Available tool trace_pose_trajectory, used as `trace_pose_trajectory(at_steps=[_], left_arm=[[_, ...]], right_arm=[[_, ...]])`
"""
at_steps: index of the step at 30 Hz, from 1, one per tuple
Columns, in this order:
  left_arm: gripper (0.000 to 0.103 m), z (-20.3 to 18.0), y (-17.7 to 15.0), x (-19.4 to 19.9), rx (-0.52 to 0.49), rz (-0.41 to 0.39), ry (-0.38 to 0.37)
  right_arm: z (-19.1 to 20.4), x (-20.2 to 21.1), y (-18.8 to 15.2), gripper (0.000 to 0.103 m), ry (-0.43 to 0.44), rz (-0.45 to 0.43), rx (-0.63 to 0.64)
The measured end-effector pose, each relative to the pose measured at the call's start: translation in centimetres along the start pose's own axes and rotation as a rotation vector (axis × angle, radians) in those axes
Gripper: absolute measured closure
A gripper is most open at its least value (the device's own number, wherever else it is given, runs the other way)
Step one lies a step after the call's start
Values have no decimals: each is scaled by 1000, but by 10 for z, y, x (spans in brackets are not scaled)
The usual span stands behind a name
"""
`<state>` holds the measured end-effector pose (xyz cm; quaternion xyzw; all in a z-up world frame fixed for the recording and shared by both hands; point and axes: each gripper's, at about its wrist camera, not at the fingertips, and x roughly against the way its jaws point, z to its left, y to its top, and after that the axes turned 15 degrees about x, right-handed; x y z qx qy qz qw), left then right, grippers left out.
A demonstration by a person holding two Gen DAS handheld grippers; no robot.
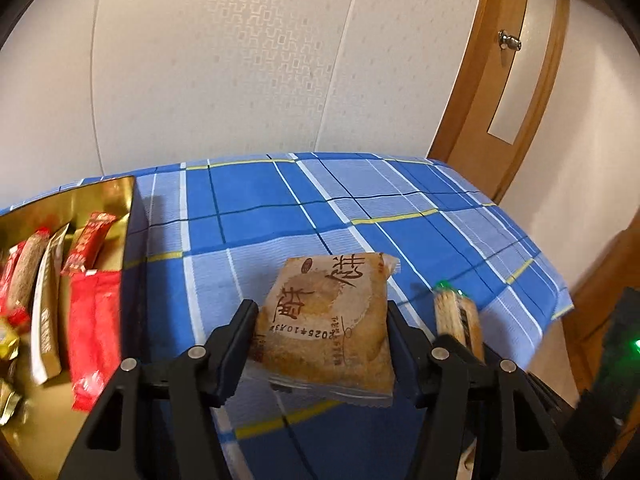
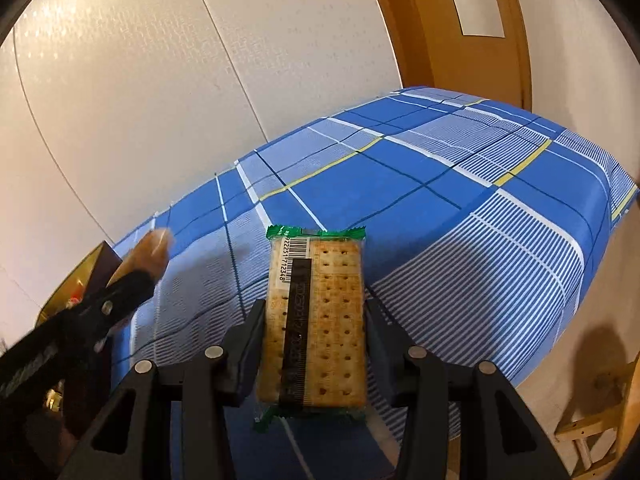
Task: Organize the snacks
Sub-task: 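Carry the pastry bag into the gold tray and open the left gripper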
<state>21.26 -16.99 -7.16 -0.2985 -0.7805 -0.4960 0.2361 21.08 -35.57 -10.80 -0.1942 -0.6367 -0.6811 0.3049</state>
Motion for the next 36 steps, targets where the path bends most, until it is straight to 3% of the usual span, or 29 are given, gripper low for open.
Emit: trace_pose_trajectory(at_steps=[11, 18, 27, 36], left_arm=[[41, 28, 13, 66, 32, -28, -59], [41, 79, 31, 95, 53, -3, -12], [41, 152, 28, 102, 35, 131, 60], [40, 191, 10, 95, -48, 242, 145]], right_arm=[[3, 1, -1, 56, 19, -16, 17], [0, 3, -2, 56, 19, -26, 6], [1, 5, -3, 56, 21, -32, -1], [2, 4, -2, 56, 18, -26, 7]])
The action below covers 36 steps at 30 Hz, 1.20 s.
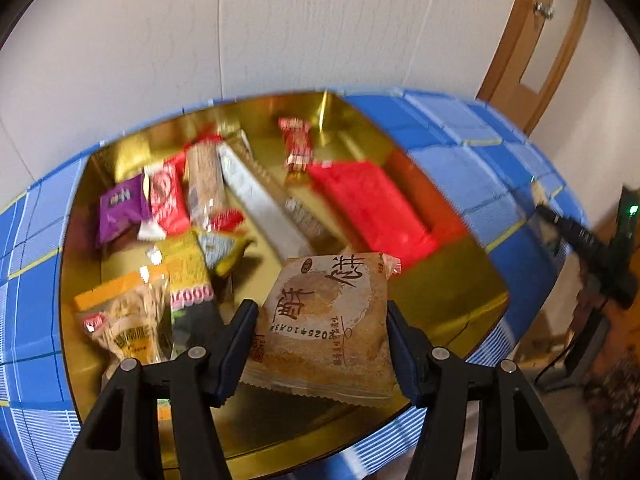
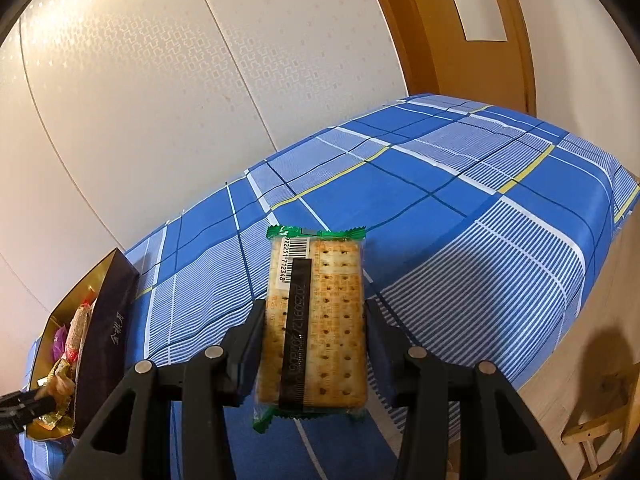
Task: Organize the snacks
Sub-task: 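Carry the pastry bag into the gold tray and open the left gripper, then carry the cracker bar into the gold tray and open the right gripper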
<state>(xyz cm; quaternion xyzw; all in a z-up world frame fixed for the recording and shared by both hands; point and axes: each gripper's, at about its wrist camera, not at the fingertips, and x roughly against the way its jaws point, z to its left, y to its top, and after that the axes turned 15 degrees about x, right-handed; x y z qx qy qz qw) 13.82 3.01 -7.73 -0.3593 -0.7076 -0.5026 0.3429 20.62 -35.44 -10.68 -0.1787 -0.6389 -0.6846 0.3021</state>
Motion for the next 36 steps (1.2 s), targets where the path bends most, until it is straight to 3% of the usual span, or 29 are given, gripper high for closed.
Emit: trace_pose_trajectory(at_steps=[5, 8, 9, 11, 17, 21, 29, 36], left_arm=[[33, 5, -8, 5, -37, -9, 3], [33, 4, -11, 11, -57, -18, 4], [35, 4, -11, 10, -64, -13, 10], [52, 2, -12, 4, -70, 4, 35], [58, -1, -9, -2, -86, 0, 98], [58, 4, -11, 0, -87, -11, 123], [50, 16, -22, 12, 29, -14, 66], [45, 3, -29, 27, -16, -76, 99]], right_arm=[[1, 0, 0, 56, -7, 5, 13], [0, 0, 0, 56, -8, 5, 2], [-1, 0, 0, 56, -7, 4, 0], [0, 0, 0, 56, -9, 4, 2], [3, 4, 1, 56, -12, -10, 19], [12, 11, 3, 56, 26, -52, 43], [58, 18, 6, 56, 158, -107, 149], [91, 23, -1, 56, 228, -109, 218]])
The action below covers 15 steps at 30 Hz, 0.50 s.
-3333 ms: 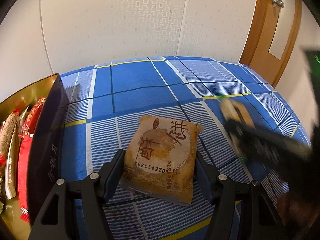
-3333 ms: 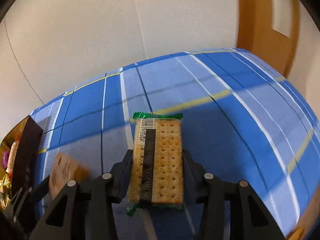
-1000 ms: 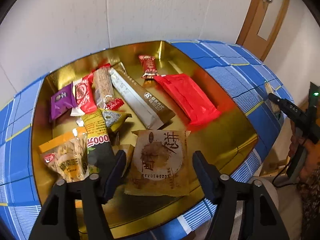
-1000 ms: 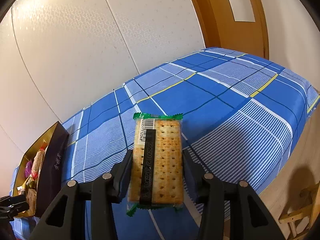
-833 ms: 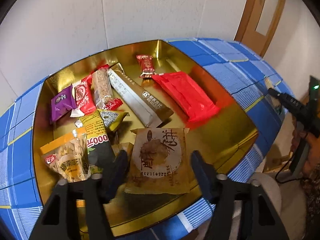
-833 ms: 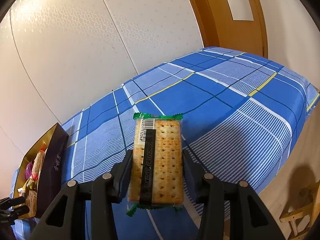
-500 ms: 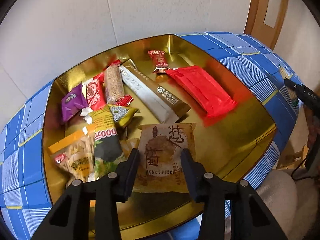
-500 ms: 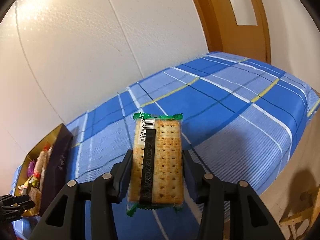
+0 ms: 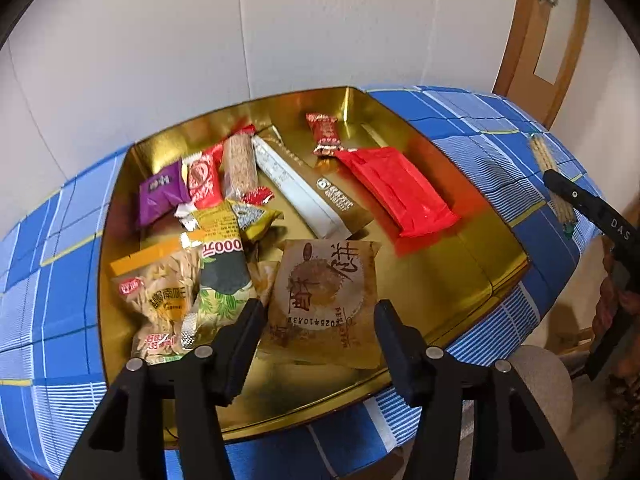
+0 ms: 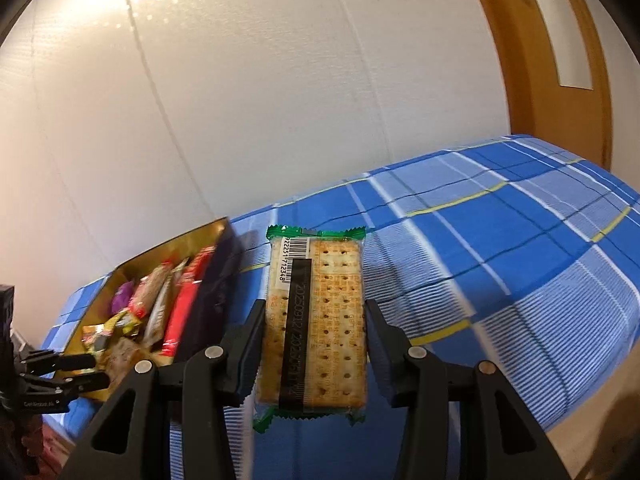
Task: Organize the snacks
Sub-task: 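Carry the cracker bar into the gold tray and open the right gripper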
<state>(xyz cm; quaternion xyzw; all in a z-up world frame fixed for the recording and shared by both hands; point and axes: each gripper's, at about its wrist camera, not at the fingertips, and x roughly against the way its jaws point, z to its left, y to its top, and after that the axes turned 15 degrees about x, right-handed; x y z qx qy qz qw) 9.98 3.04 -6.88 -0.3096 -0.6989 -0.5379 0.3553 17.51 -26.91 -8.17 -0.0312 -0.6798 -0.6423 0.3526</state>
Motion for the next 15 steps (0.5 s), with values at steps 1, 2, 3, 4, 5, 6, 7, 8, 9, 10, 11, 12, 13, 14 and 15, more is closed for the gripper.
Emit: trace_pose_trajectory(at_steps=[1, 2, 3, 4, 5, 6, 7, 8, 9, 10, 11, 12, 13, 14, 15], left_arm=[[45, -1, 0, 1, 0, -2, 0], [44, -2, 1, 2, 0, -5, 0], [44, -3, -1, 4, 1, -8, -1], [44, -4, -1, 5, 1, -10, -3], [44, -5, -1, 6, -1, -14, -2], [44, -7, -1, 7, -6, -19, -3], [44, -9, -2, 9, -15, -24, -6], [44, -10, -2, 9, -19, -28, -6], [44, -12, -3, 10, -24, -34, -6], [44, -13, -4, 12, -28, -39, -5], [44, -14, -5, 14, -30, -41, -7], [44, -14, -6, 15, -31, -42, -9], [44, -14, -7, 16, -32, -42, -15], [44, -14, -7, 17, -33, -44, -19], [44, -15, -8, 18, -35, -47, -19]], right_arm=[[4, 2, 0, 56, -3, -2, 7], [10, 5, 0, 56, -5, -3, 22], [16, 7, 2, 56, -1, -5, 40], [23, 10, 4, 56, 3, -7, 63], [27, 12, 6, 56, 10, -7, 77], [30, 14, 9, 56, 25, -6, 83], [33, 15, 13, 56, 43, -5, 82], [38, 15, 18, 56, 75, 2, 76], [43, 15, 21, 56, 93, 12, 72], [47, 14, 25, 56, 104, 21, 71], [55, 13, 29, 56, 113, 38, 80], [62, 11, 32, 56, 118, 56, 92], [71, 9, 35, 55, 124, 73, 108], [78, 8, 38, 56, 133, 86, 121], [85, 6, 40, 56, 145, 94, 132]])
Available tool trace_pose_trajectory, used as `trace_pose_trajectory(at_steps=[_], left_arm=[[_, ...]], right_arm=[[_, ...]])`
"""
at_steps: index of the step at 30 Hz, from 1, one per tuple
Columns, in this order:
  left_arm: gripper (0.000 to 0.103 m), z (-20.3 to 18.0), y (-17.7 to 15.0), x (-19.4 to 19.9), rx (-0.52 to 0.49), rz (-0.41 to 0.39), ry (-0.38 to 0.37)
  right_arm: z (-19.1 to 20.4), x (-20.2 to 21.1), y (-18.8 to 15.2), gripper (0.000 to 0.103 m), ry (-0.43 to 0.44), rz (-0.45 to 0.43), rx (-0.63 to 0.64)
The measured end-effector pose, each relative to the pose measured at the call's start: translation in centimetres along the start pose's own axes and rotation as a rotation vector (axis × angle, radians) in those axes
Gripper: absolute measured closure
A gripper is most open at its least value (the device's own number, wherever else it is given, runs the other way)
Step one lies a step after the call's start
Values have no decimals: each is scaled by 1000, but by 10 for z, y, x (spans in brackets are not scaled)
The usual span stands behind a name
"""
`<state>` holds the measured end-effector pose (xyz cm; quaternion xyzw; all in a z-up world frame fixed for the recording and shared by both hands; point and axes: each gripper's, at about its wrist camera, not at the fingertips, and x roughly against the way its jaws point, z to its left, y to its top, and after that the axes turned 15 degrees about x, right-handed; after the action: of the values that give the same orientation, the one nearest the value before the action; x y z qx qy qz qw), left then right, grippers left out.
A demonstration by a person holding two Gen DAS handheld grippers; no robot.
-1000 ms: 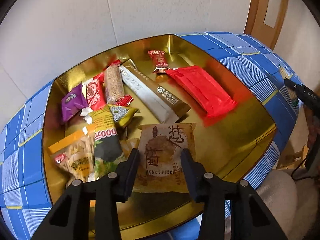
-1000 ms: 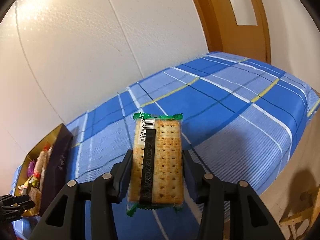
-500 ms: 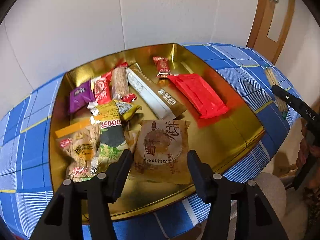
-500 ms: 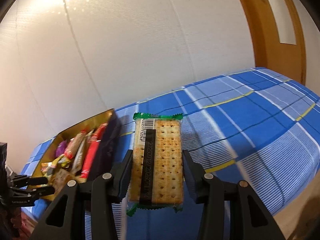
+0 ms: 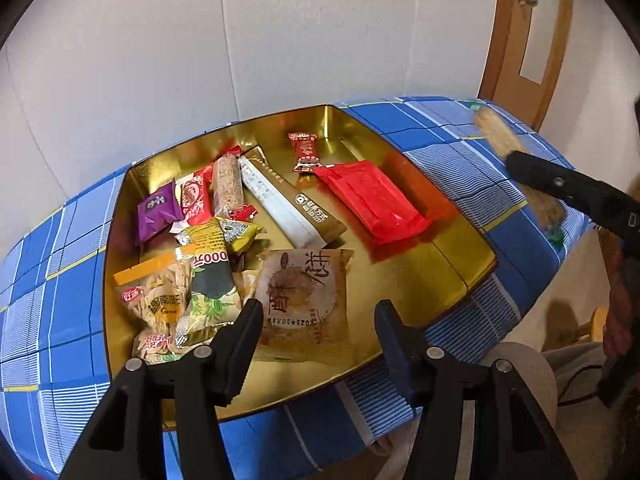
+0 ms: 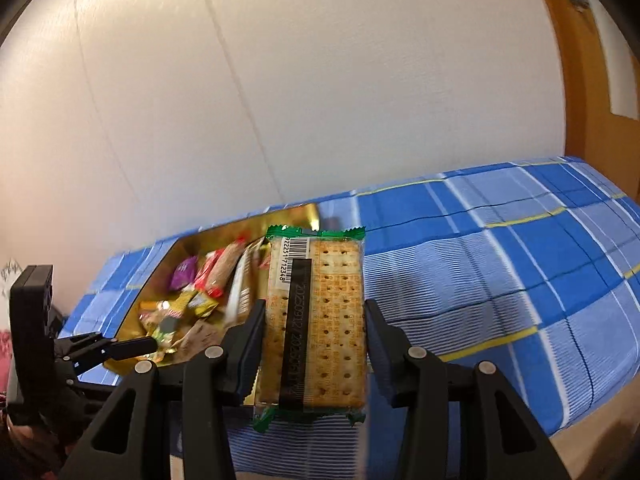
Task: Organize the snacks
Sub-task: 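Carry the cracker bar into the gold tray and open the right gripper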
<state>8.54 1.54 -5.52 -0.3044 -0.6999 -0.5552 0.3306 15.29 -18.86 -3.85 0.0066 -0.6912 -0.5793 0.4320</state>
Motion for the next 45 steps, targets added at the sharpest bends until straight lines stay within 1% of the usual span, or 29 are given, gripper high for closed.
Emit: trace_pose_trajectory(at_steps=[4, 7, 11, 13, 16, 20, 24, 26, 28, 30, 32, 36, 39, 43, 45], left_arm=[[44, 3, -2, 6, 5, -7, -8], [44, 11, -2, 13, 26, -14, -14], [44, 22, -4, 22, 49, -32, -11], [44, 26, -5, 26, 56, -36, -11], [44, 32, -6, 32, 65, -43, -8], [44, 36, -8, 35, 68, -47, -10], [44, 38, -10, 33, 77, -33, -18], [44, 38, -11, 33, 81, -28, -21], [44, 39, -12, 34, 87, -26, -26], [44, 41, -13, 34, 90, -21, -32], [44, 42, -13, 34, 94, -18, -42], [43, 43, -14, 36, 93, -16, -51], [41, 44, -16, 37, 96, -12, -55], [38, 46, -21, 42, 113, -6, -67], [36, 46, -22, 47, 112, -9, -67]], right_arm=[[23, -16, 12, 55, 63, 58, 45], [43, -31, 19, 55, 73, 123, 95], [58, -41, 20, 55, 72, 173, 115], [60, -47, 20, 55, 62, 199, 106], [62, -61, 16, 55, 41, 261, 86], [60, -77, 15, 56, 51, 292, 53], [60, -91, 15, 55, 37, 338, 54], [58, -100, 12, 55, 31, 375, 37], [55, -104, 10, 54, 15, 392, 16], [49, -102, 6, 53, 7, 394, -25], [44, -96, 4, 53, 12, 374, -61], [40, -85, 2, 53, -5, 357, -97], [45, -75, 3, 53, -2, 334, -85], [62, -80, 3, 53, 16, 350, -26], [68, -78, 4, 53, 23, 345, -25]])
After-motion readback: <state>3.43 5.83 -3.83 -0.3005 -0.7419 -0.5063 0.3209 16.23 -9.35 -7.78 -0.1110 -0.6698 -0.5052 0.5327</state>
